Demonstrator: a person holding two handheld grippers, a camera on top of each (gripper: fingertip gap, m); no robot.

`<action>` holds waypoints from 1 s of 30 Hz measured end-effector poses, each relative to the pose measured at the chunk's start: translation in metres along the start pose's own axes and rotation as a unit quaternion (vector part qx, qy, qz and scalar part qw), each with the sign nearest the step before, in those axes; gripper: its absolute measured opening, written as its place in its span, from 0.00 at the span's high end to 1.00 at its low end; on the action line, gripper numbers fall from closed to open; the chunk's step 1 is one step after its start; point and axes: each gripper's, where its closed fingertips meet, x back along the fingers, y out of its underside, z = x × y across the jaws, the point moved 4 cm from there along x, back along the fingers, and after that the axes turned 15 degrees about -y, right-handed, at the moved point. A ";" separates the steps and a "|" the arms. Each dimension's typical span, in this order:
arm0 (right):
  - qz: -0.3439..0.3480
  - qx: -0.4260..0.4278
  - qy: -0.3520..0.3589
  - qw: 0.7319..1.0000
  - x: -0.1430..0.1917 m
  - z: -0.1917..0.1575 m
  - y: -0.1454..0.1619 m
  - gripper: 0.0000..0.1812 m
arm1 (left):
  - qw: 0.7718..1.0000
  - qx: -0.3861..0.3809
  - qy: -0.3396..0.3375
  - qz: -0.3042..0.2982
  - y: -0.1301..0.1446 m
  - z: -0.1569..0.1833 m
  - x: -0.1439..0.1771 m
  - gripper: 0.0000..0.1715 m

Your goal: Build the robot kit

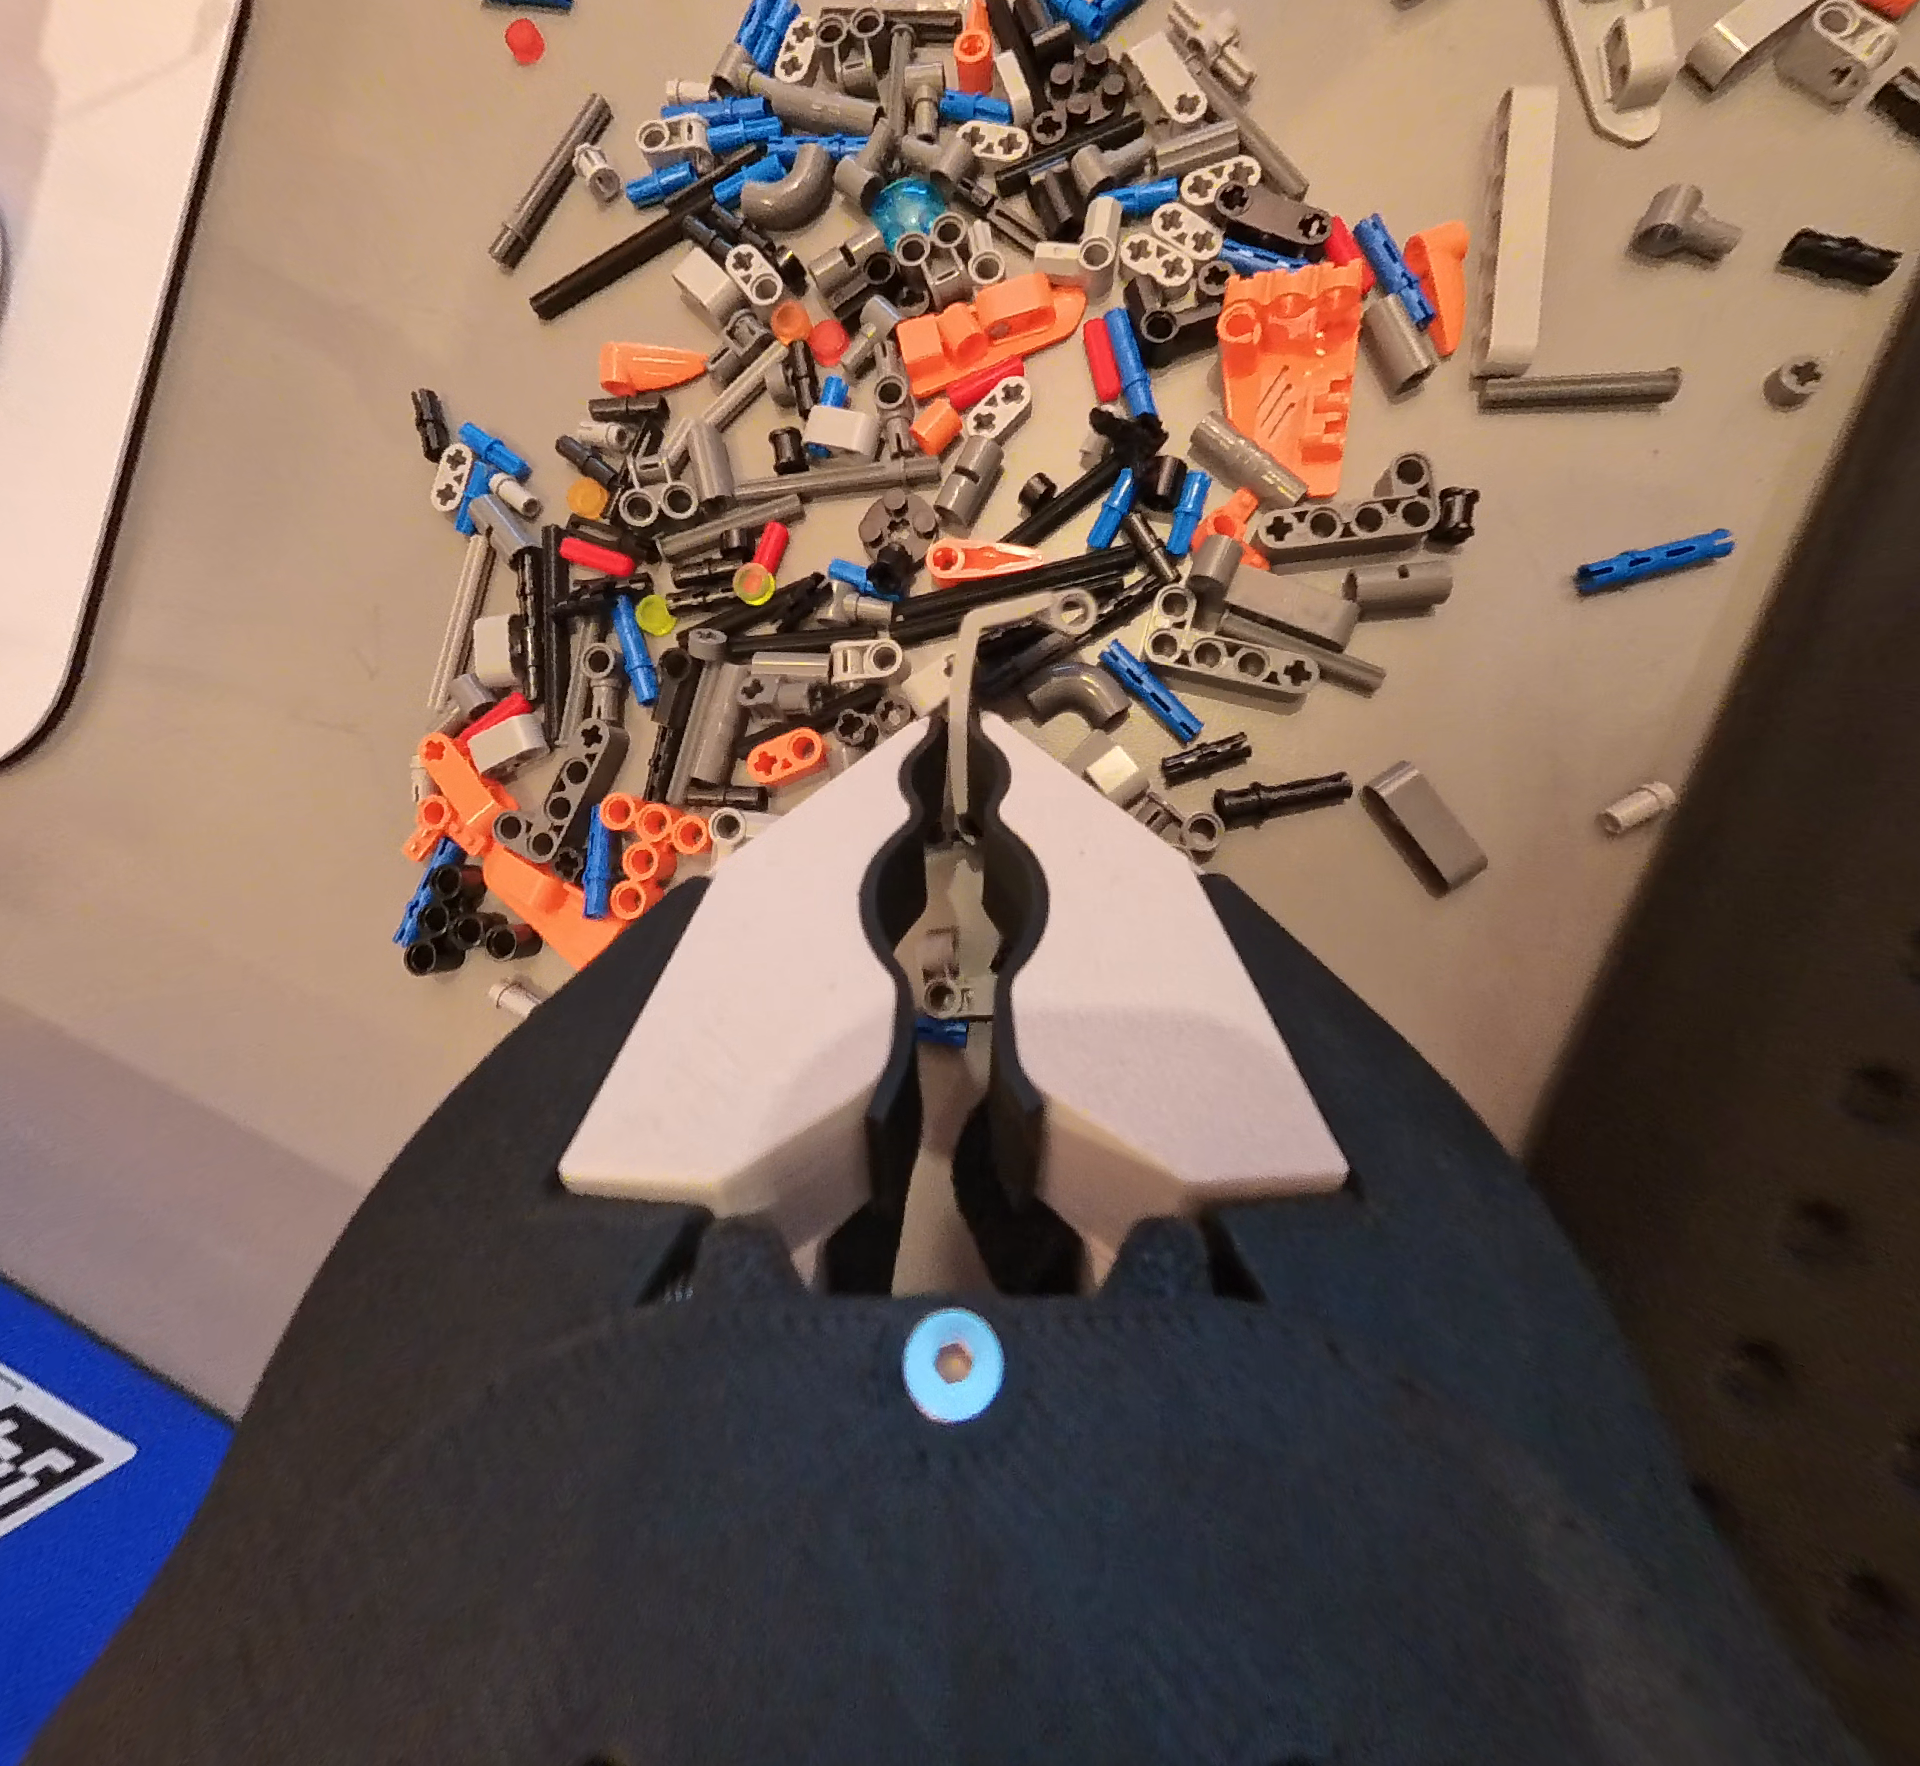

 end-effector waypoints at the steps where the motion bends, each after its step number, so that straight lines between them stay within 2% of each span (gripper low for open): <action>1: 0.000 0.000 0.000 1.000 0.000 0.000 0.000 0.90 | 1.000 0.000 0.001 -0.001 0.001 0.000 0.000 1.00; 23: -0.006 0.003 -0.001 1.000 -0.001 -0.002 0.000 0.90 | 1.000 -0.001 0.012 0.006 0.009 0.005 0.020 0.93; 30: -0.006 0.005 -0.002 1.000 0.000 -0.003 0.000 0.90 | 1.000 0.014 -0.004 0.009 0.009 -0.007 0.030 0.92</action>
